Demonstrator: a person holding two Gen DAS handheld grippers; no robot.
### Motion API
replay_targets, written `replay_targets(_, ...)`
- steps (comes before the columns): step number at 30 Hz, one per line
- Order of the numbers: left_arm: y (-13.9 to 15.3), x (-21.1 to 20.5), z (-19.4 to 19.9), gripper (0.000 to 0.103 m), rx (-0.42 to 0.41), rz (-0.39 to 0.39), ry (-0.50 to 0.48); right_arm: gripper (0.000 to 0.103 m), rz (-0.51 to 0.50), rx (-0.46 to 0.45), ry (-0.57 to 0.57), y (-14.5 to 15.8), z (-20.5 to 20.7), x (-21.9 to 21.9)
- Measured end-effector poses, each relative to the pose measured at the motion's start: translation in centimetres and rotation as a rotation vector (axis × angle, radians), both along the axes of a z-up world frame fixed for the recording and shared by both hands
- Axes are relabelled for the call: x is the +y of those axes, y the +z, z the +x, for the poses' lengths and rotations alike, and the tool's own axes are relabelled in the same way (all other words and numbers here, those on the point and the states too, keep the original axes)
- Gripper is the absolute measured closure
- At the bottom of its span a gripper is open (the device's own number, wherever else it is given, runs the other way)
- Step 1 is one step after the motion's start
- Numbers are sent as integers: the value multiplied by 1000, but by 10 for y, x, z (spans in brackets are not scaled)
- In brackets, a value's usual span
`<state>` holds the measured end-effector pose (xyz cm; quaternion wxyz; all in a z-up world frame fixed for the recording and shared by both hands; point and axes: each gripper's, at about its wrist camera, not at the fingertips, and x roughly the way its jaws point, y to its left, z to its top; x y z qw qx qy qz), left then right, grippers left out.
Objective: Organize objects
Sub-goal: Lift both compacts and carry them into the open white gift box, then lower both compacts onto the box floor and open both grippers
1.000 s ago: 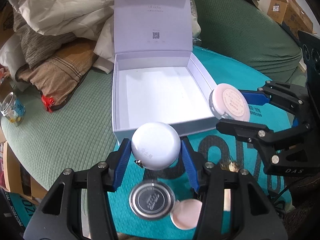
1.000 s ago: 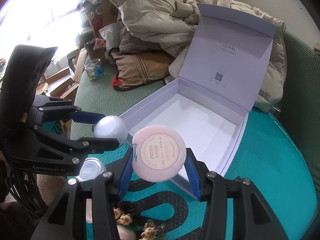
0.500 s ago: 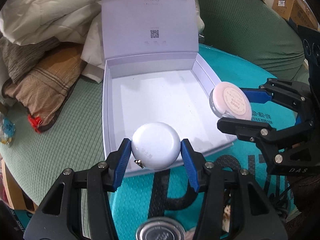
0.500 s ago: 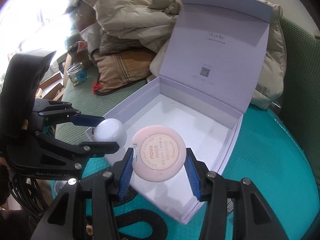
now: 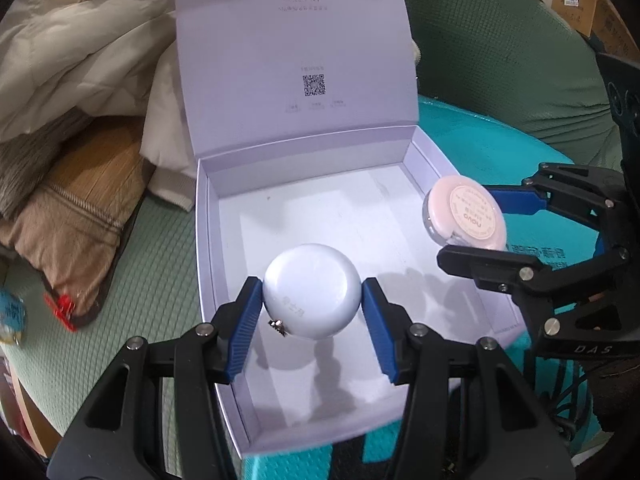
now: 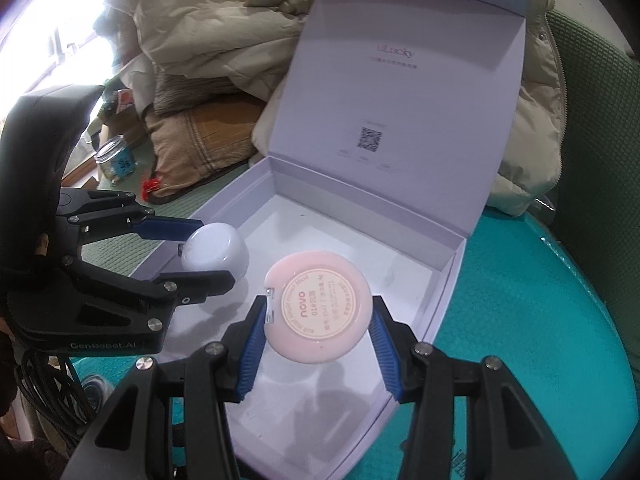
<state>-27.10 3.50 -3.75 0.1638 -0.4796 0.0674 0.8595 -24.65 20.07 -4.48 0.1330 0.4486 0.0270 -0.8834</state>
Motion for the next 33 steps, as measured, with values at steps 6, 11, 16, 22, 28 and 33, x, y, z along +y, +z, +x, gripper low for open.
replay_targets(6, -9, 6, -21, 54, -37, 9, -16, 53, 13, -6, -15, -7, -14, 6)
replay_targets(11, -14, 11, -36, 53, -35, -16, -22, 53, 25, -20, -29, -14, -24, 10)
replay_targets(16, -20, 15, -51, 54, -39, -45, -30, 53, 40, -34, -44, -20, -38, 15)
replay_targets(22, -30, 19, -68, 53, -70, -48, -35, 53, 65, -58, -49, -29, -53, 18)
replay_targets(28, -41, 21, -85, 53, -120, -43, -38, 53, 61, -86, -52, -42, -66, 21)
replay_targets(33, -42, 24, -91, 53, -117, -57, -47, 53, 61, -101, -45, -46, -72, 19)
